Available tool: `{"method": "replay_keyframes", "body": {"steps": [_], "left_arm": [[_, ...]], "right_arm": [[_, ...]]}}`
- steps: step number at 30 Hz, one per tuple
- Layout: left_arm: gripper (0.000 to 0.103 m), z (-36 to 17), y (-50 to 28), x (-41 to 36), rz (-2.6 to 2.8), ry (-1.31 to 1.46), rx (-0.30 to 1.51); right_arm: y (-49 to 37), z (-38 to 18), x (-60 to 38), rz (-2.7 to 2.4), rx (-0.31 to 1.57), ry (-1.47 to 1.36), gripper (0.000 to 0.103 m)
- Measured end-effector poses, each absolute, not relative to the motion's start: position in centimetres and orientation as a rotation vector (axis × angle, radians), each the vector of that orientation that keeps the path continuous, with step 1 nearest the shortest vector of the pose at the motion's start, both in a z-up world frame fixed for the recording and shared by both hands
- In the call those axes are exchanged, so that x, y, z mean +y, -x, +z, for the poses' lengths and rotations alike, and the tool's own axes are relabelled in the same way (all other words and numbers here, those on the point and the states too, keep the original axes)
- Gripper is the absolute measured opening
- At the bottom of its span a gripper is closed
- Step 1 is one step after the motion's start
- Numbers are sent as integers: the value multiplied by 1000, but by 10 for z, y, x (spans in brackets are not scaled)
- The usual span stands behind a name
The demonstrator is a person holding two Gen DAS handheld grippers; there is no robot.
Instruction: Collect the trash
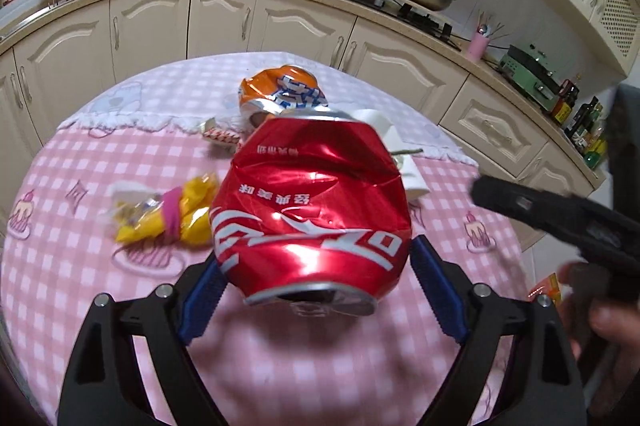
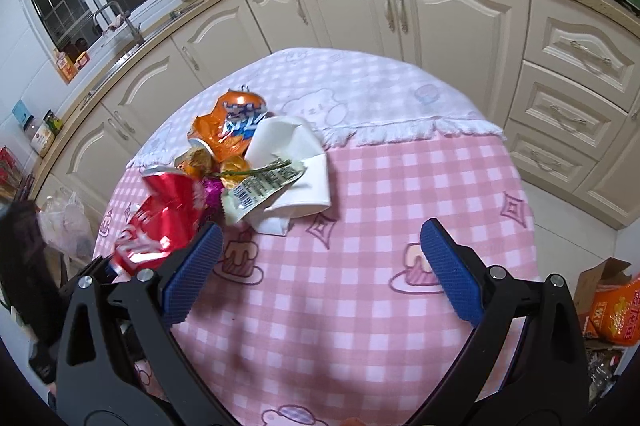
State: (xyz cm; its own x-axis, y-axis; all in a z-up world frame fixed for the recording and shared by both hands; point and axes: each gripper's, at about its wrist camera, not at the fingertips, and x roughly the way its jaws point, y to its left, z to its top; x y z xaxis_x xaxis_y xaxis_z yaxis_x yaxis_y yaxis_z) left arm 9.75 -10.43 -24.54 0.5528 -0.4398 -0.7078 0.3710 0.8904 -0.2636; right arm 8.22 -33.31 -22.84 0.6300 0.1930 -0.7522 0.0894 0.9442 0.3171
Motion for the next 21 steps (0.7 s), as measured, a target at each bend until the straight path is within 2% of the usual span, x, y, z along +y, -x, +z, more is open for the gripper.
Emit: {"method": "replay_keyframes", "body": {"steps": [10,13,16,18,19,20,21], "left_arm": [[86,-263,-72,-79,-409,-17,883],[86,-267,-79,-83,-388,-34,890],[86,-271,-83,-88,-387,-27,902],[86,-274,-87,-90,-379,-13,916],[86,-274,-89,-90,-374,-2,918],[86,-273,-89,-91,-373,4,916],[86,-272,-89,-90,-375,14,909]], "right_arm": [[-114,-248,-304,82,936,-369,97],[-132,-252,-295,33,940,-327,84],[-146,-257,-286,-2,955,-272,79],[-149,-260,-287,-2,960,-279,69],[-150,-260,-287,-7,959,-275,62],[-150,-260,-287,-18,955,-256,47],[-150,-261,-288,-32,955,-236,38]]}}
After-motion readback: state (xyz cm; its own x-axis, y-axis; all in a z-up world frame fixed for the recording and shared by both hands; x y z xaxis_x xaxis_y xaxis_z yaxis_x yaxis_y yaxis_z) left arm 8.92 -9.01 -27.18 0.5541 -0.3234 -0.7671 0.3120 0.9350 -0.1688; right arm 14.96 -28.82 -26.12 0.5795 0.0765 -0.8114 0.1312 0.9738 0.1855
